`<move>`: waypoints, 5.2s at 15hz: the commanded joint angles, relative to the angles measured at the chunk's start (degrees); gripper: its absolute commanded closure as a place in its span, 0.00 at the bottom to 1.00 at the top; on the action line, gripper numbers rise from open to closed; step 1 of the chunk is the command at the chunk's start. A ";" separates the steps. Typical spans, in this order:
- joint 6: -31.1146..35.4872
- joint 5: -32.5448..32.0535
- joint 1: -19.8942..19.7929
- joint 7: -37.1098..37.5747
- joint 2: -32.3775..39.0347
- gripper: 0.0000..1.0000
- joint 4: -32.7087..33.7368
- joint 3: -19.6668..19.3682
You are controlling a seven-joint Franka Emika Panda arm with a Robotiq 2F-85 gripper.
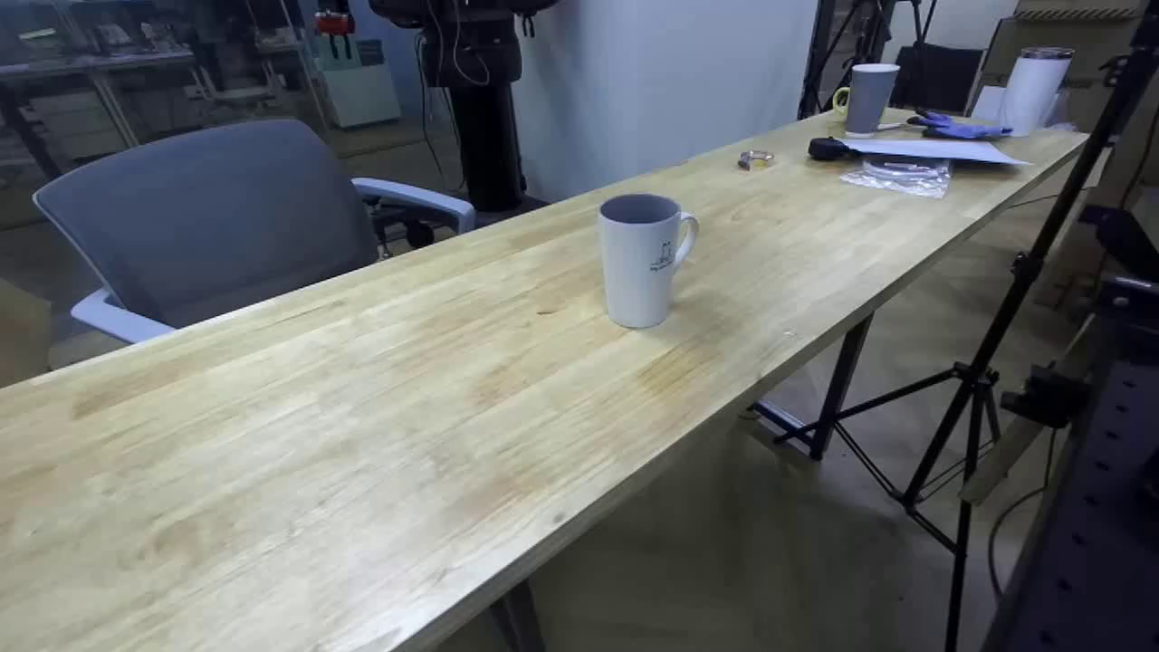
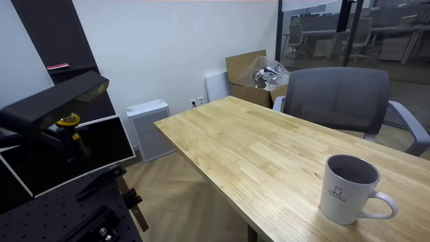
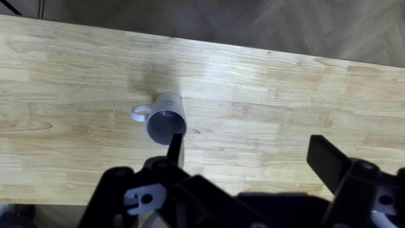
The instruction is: Move the mug to the left then to the right
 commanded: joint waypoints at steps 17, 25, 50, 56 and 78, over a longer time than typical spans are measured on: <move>9.28 1.13 0.57 -0.37 8.05 0.00 3.19 2.11; 12.17 3.81 1.00 -0.35 23.60 0.00 12.09 2.59; 16.22 -4.48 -4.23 5.82 52.18 0.00 28.30 5.37; 15.95 -3.33 -4.17 4.28 52.55 0.00 27.46 7.22; 15.99 -5.56 -3.35 6.10 58.60 0.00 28.34 7.11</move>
